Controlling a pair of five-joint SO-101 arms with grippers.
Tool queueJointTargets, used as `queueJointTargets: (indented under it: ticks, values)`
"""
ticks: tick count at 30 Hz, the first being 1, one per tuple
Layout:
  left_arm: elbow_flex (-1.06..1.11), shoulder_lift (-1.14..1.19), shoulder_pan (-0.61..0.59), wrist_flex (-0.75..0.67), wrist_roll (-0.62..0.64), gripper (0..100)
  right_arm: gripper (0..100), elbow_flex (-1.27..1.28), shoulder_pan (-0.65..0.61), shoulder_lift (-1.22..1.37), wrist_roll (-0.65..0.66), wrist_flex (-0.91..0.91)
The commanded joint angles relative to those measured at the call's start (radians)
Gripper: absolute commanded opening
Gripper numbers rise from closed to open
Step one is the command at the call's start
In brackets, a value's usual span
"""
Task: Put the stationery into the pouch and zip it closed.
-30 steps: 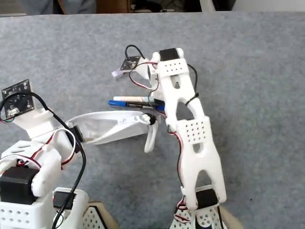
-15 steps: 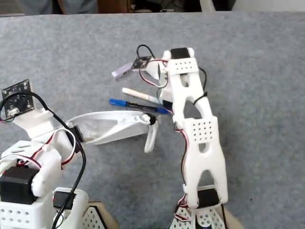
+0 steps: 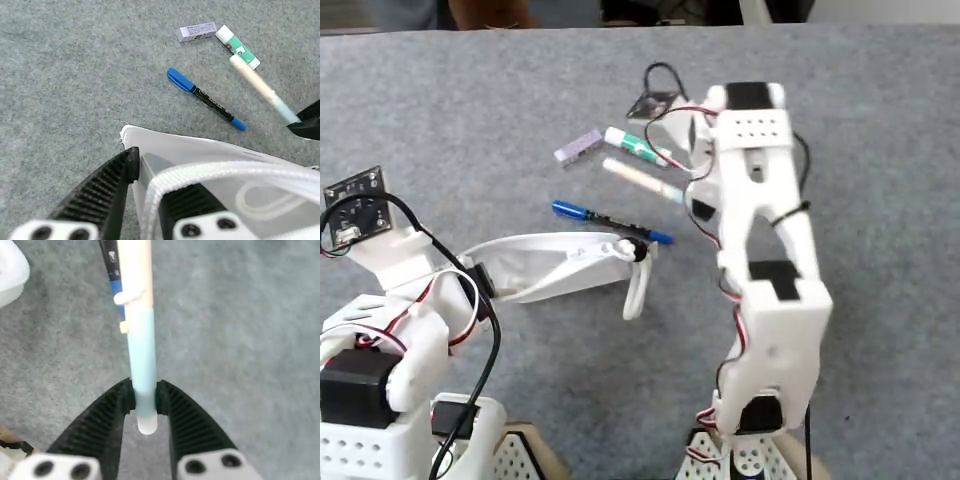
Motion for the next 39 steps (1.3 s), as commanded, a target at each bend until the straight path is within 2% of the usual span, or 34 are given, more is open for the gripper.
queueJointTargets:
  ticks: [1, 9, 15, 20, 25, 32, 35, 39]
  values:
    - [0.048, 0.012, -0.005, -0.014, -0.018, 3, 1.2, 0.036, 0.021, -0.185, -0.064, -0.006]
    - [0.048, 0.012, -0.005, -0.009, -0.018, 3, 1.2, 0.102, -0.026, -0.545, -0.342, -0.078]
    - [0.050, 0.012, -0.005, -0.008, -0.018, 3, 1.2, 0.124, -0.175, -0.826, -0.575, -0.089]
    - [0.050, 0.012, -0.005, -0.008, -0.018, 3, 1.2, 0.134, -0.310, -1.001, -0.701, -0.152]
    - [0.050, 0.012, -0.005, -0.008, -0.018, 3, 1.2, 0.133, -0.427, -1.070, -0.756, -0.210]
    - [0.050, 0.012, -0.005, -0.008, -0.018, 3, 1.2, 0.133, -0.718, -1.076, -0.756, -0.212]
    - [0.050, 0.012, -0.005, -0.008, -0.018, 3, 1.2, 0.171, -0.792, -1.079, -0.749, -0.252]
    - [0.050, 0.006, -0.007, -0.008, -0.018, 3, 1.2, 0.269, -0.855, -1.082, -0.575, -0.356]
